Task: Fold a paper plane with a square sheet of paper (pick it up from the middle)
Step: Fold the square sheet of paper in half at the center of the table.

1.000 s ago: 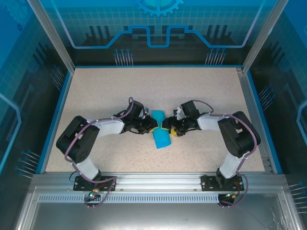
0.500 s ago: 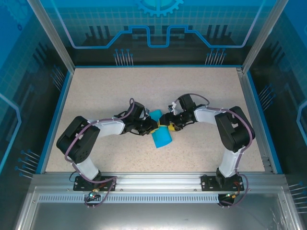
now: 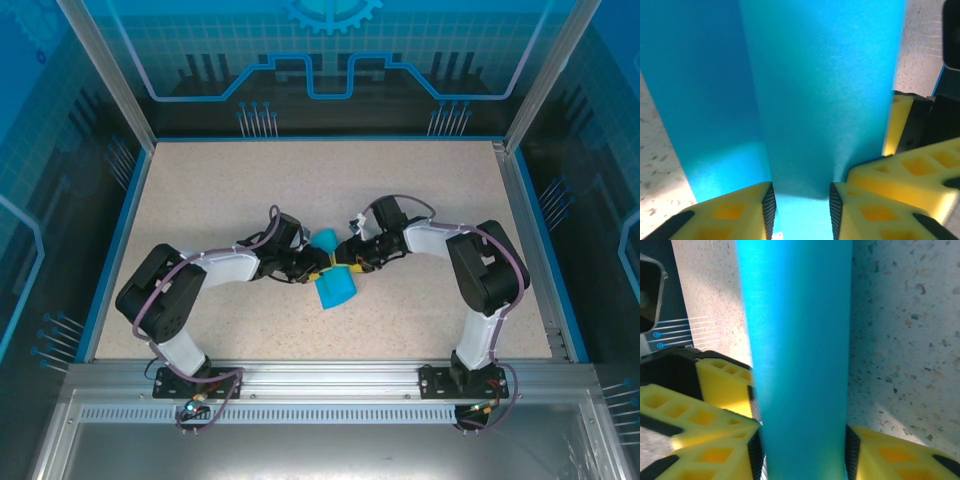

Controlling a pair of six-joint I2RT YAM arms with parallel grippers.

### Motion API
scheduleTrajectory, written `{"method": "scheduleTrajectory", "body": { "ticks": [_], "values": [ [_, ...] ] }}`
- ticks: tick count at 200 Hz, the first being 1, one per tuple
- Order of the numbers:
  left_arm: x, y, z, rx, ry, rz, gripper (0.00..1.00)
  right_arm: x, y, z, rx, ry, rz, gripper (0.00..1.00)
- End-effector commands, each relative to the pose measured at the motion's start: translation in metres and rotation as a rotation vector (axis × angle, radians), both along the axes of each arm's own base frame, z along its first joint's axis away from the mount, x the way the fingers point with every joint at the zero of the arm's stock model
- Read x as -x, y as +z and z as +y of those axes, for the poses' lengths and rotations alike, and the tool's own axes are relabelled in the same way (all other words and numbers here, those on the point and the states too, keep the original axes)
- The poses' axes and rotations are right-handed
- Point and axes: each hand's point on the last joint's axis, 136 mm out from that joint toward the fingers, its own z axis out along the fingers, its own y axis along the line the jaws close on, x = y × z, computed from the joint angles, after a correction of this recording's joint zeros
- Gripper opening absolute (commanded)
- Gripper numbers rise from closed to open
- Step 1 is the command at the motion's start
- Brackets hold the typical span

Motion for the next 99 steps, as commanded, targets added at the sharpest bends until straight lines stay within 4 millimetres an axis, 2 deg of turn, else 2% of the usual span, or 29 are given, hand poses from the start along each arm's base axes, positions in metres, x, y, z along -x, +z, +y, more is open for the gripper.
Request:
{"method": "scheduleTrajectory", "body": {
  "ticks": [1, 29, 32, 69, 99],
  "values": [
    [0.001, 0.012, 0.016, -0.091, 0.031, -0.047, 0.44, -0.005, 0.005, -0.008, 0.0, -0.085, 0.002, 0.45],
    [0.002, 0.018, 0.032, -0.169, 0.05, -0.069, 0.47, -0.018, 0.012, -0.015, 0.01, -0.223, -0.032, 0.45],
    [0.003, 0.018, 0.032, -0.173, 0.052, -0.069, 0.49, -0.014, 0.006, -0.019, 0.022, -0.243, -0.015, 0.45],
    [-0.001, 0.021, 0.035, -0.173, 0.055, -0.078, 0.51, -0.02, 0.0, -0.038, 0.045, -0.463, -0.033, 0.45],
    [-0.005, 0.023, 0.033, -0.153, 0.056, -0.076, 0.52, -0.011, -0.002, -0.04, 0.076, -0.534, -0.068, 0.45]
  ]
}}
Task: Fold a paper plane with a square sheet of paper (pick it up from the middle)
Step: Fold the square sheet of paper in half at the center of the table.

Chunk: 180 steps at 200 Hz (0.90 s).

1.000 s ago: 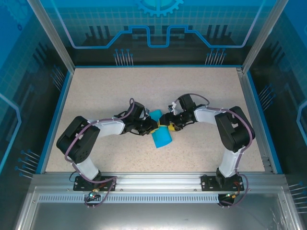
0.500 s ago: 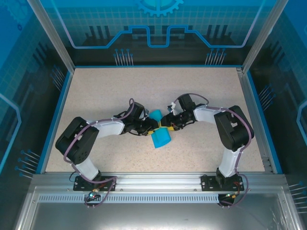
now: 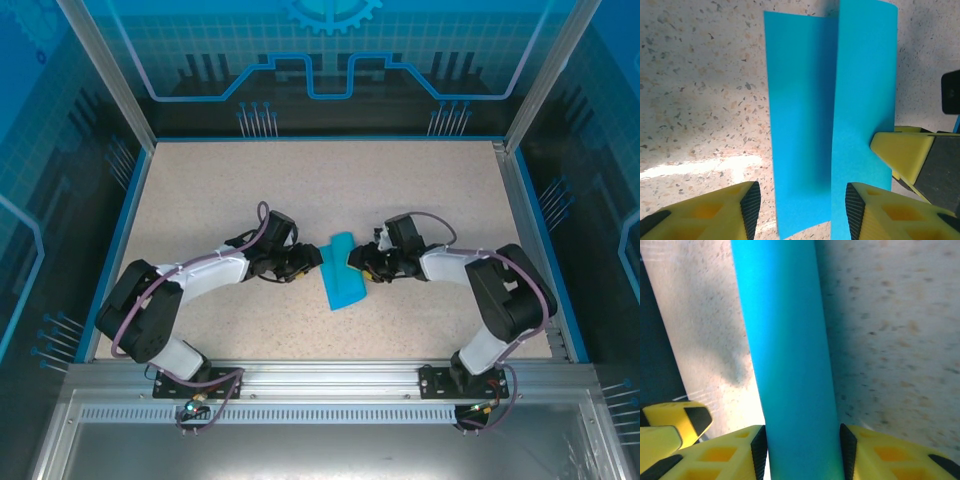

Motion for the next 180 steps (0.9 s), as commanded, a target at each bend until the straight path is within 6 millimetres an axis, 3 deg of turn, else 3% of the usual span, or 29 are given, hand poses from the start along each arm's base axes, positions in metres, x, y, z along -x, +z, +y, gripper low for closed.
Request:
{"method": "scheduleTrajectory", "body": {
  "ticks": [1, 31, 45, 68, 131, 180],
  "values": [
    [-0.007, 0.009, 0.002, -0.006, -0.006, -0.023, 0.52, -0.011, 0.009, -0.002, 0.01, -0.13, -0.064, 0.45],
    [-0.012, 0.005, 0.001, 0.018, 0.003, -0.005, 0.52, -0.011, 0.022, -0.008, -0.003, -0.194, -0.13, 0.45],
    [-0.012, 0.003, -0.001, 0.03, 0.003, 0.0, 0.54, -0.014, 0.037, 0.004, -0.047, -0.113, -0.155, 0.45],
    [-0.016, 0.002, -0.009, 0.083, -0.009, 0.009, 0.57, -0.005, 0.04, 0.022, -0.042, 0.038, -0.098, 0.48],
    [-0.022, 0.001, -0.033, 0.247, -0.018, 0.037, 0.61, 0.006, 0.023, 0.027, -0.051, 0.087, -0.023, 0.5],
    [-0.015, -0.003, -0.015, 0.235, 0.092, 0.031, 0.63, 0.009, 0.018, 0.023, -0.027, 0.097, -0.012, 0.48]
  ]
}}
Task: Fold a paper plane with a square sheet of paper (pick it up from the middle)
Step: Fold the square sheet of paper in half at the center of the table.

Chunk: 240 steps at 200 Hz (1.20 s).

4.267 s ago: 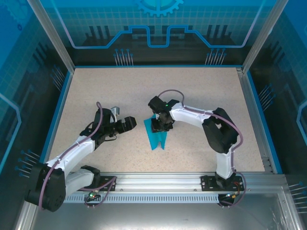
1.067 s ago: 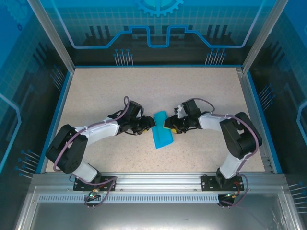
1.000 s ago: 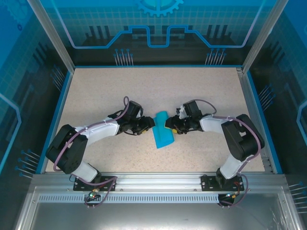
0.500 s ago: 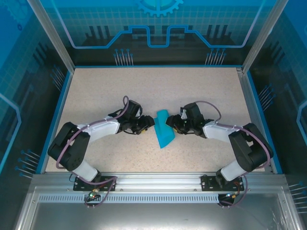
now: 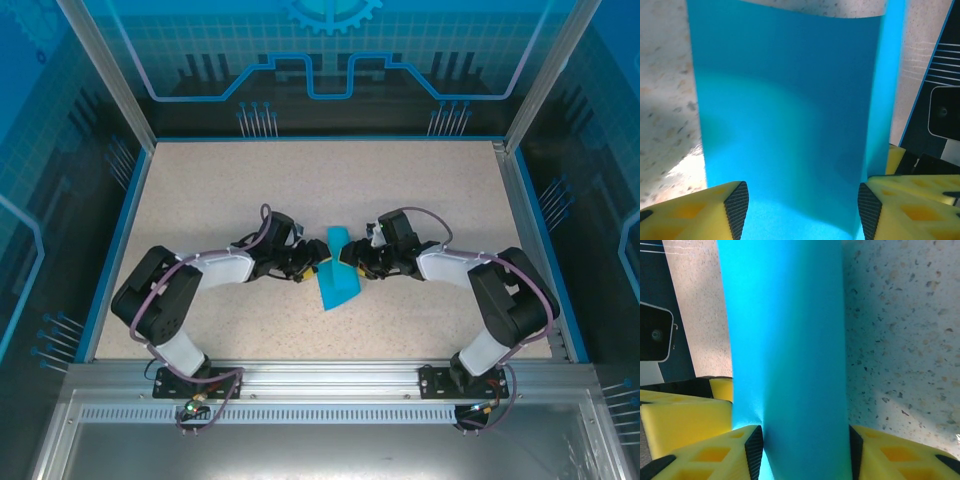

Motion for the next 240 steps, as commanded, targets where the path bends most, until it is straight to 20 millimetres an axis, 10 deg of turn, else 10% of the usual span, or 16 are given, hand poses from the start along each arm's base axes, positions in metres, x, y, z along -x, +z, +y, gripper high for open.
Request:
{"method": "scheduleTrajectory", "body": {
  "ticks": [1, 105, 240],
  "values": [
    [-0.002, 0.007, 0.007, 0.024, 0.063, -0.009, 0.64, 0.008, -0.005, 0.001, 0.007, 0.04, 0.023, 0.48],
    [-0.018, 0.02, -0.012, 0.121, 0.041, -0.068, 0.55, 0.013, -0.007, 0.003, -0.015, 0.067, 0.036, 0.48],
    [-0.006, 0.006, -0.015, 0.105, -0.028, -0.046, 0.05, 0.011, 0.005, 0.0, -0.071, 0.16, 0.014, 0.64]
  ]
}}
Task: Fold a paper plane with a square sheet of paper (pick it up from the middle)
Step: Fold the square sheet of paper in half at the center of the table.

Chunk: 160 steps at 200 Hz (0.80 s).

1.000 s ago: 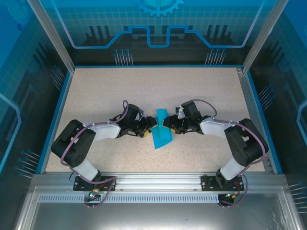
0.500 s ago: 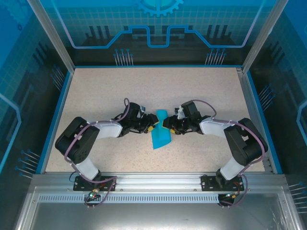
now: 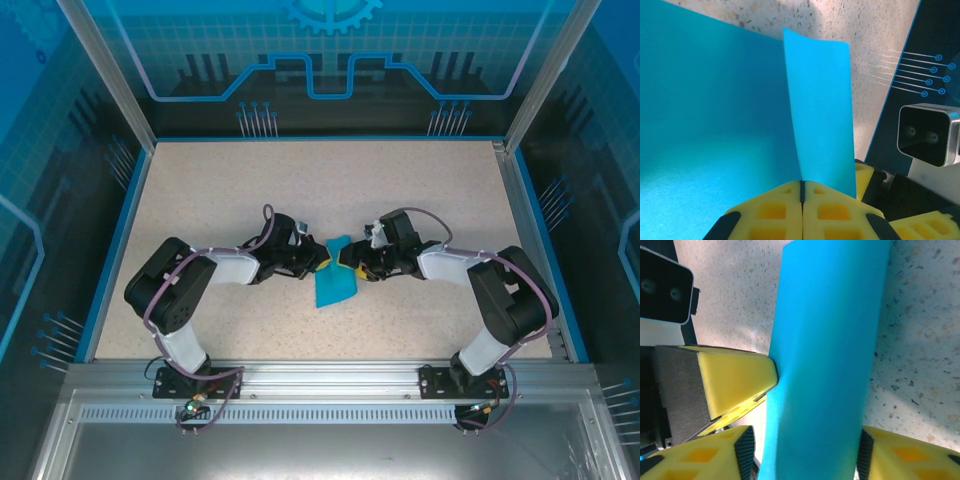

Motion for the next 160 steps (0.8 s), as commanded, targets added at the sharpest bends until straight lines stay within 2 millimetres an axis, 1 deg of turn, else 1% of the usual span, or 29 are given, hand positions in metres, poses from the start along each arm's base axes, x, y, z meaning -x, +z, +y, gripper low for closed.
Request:
{"method": "scheduleTrajectory", "body": {
  "ticks": [1, 15, 41, 62, 74, 98, 100, 105, 129, 144, 160],
  "values": [
    [0.012, 0.006, 0.004, -0.024, -0.052, -0.028, 0.05, 0.003, 0.003, -0.001, -0.026, 0.083, 0.004, 0.64],
    [0.016, 0.005, 0.008, -0.043, -0.066, -0.031, 0.05, 0.003, 0.005, -0.001, -0.032, 0.111, 0.003, 0.67],
    [0.023, 0.004, 0.013, -0.076, -0.089, -0.038, 0.05, 0.002, 0.005, 0.003, -0.041, 0.15, 0.011, 0.67],
    [0.024, 0.001, 0.016, -0.106, -0.105, -0.028, 0.05, 0.003, -0.002, 0.004, -0.025, 0.175, 0.033, 0.68],
    [0.024, 0.0, 0.019, -0.113, -0.106, -0.024, 0.05, 0.008, -0.011, 0.002, -0.005, 0.183, 0.062, 0.68],
    [0.024, -0.002, 0.025, -0.132, -0.101, -0.023, 0.05, 0.013, -0.018, 0.003, 0.007, 0.2, 0.075, 0.7],
    [0.024, -0.001, 0.026, -0.132, -0.102, -0.023, 0.06, 0.007, -0.013, 0.006, 0.003, 0.201, 0.056, 0.7],
    [0.023, -0.001, 0.027, -0.135, -0.099, -0.027, 0.06, 0.006, -0.012, 0.009, 0.003, 0.209, 0.052, 0.7],
    [0.021, 0.003, 0.029, -0.129, -0.103, -0.037, 0.07, 0.012, -0.016, 0.018, 0.015, 0.252, 0.053, 0.7],
    [0.021, 0.004, 0.029, -0.132, -0.114, -0.038, 0.08, 0.013, -0.021, 0.019, 0.044, 0.244, 0.059, 0.7],
    [0.022, 0.003, 0.032, -0.154, -0.121, -0.038, 0.08, 0.014, -0.02, 0.025, 0.031, 0.242, 0.052, 0.7]
  ]
}}
